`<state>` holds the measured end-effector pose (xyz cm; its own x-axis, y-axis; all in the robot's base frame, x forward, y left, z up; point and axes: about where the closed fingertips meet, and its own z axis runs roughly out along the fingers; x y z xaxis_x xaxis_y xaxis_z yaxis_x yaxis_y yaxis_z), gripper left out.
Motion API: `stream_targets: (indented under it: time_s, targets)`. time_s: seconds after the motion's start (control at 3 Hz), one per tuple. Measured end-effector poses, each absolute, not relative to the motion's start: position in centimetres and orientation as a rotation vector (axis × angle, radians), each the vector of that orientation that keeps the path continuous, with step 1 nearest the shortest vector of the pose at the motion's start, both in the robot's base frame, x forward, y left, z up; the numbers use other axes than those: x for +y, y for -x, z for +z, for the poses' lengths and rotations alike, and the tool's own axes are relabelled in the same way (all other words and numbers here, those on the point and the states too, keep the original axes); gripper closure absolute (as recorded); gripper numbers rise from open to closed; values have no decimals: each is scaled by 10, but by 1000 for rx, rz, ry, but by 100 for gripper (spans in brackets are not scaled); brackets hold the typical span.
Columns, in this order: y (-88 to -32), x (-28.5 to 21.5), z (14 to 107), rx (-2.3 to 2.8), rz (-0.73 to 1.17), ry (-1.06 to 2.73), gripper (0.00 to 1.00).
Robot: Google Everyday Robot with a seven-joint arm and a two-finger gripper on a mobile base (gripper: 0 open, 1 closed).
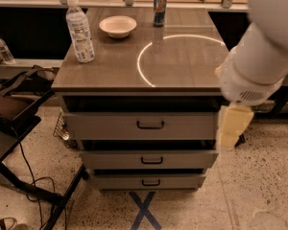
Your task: Open top drawer
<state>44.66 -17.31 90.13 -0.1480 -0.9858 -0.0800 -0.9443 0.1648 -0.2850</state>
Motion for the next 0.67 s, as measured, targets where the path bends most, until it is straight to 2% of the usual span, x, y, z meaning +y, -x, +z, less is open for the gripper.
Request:
stream_targets:
  time_s: [0.67]
  targets:
    - [-448, -119, 795, 2111, -224, 1993, 0]
